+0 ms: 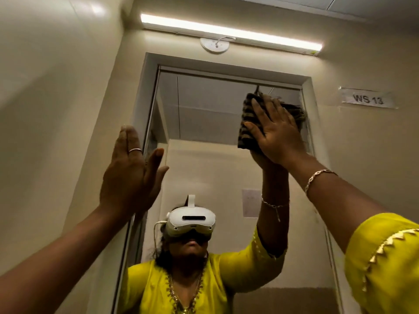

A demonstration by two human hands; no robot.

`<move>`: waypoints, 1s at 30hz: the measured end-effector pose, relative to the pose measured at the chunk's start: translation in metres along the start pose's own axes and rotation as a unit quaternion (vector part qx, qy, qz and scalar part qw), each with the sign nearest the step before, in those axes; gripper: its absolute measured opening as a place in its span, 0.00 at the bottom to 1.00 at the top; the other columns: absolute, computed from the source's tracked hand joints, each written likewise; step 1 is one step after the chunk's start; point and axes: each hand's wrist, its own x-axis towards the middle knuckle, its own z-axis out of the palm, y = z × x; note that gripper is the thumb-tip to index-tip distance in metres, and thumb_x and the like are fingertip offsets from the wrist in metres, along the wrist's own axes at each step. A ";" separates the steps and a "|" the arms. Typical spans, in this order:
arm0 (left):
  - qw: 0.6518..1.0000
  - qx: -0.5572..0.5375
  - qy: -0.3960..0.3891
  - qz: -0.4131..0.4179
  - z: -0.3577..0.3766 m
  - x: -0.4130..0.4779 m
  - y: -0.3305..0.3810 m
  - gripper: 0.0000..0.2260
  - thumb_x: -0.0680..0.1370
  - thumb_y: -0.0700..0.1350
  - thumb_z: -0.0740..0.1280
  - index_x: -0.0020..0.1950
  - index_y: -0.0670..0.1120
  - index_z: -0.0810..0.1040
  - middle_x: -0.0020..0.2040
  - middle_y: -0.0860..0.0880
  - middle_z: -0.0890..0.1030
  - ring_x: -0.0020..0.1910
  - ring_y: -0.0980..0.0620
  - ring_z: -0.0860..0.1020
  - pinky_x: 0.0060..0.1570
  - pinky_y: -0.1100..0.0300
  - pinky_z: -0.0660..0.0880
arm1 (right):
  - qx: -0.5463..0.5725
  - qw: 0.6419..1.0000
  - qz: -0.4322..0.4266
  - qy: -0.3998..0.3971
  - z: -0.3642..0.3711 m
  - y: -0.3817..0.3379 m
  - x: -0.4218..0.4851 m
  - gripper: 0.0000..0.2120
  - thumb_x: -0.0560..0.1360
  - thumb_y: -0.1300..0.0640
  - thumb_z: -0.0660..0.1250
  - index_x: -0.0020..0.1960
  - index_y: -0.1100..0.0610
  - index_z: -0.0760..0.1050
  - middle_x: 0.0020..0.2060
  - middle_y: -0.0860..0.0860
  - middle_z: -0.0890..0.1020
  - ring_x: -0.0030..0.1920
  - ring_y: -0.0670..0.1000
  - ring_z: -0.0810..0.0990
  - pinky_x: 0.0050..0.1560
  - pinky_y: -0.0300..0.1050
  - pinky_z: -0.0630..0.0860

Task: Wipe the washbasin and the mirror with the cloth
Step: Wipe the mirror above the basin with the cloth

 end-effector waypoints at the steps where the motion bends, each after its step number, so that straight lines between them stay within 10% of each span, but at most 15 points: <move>1: 1.000 -0.004 0.000 0.003 0.000 0.000 -0.001 0.37 0.75 0.58 0.59 0.74 0.37 0.48 0.75 0.36 0.52 0.74 0.41 0.52 0.66 0.47 0.61 | -0.003 1.000 0.010 0.002 -0.001 0.009 -0.002 0.34 0.72 0.35 0.39 0.75 0.47 0.48 0.76 0.52 0.51 0.76 0.54 0.47 0.73 0.52 0.45; 16: 0.987 -0.159 0.013 -0.025 -0.005 0.001 -0.001 0.54 0.63 0.78 0.38 0.73 0.37 0.54 0.74 0.38 0.58 0.74 0.43 0.57 0.69 0.57 0.55 | -0.025 0.976 0.212 0.036 0.004 0.005 -0.018 0.28 0.79 0.42 0.44 0.76 0.54 0.46 0.75 0.61 0.50 0.75 0.60 0.46 0.73 0.55 0.43; 30: 0.984 -0.177 0.018 -0.031 -0.004 -0.001 -0.006 0.48 0.68 0.74 0.41 0.72 0.37 0.57 0.72 0.36 0.62 0.72 0.42 0.61 0.67 0.58 0.59 | 0.040 0.998 0.055 0.012 0.018 -0.150 0.007 0.29 0.79 0.42 0.43 0.76 0.53 0.44 0.76 0.59 0.45 0.75 0.58 0.41 0.73 0.54 0.38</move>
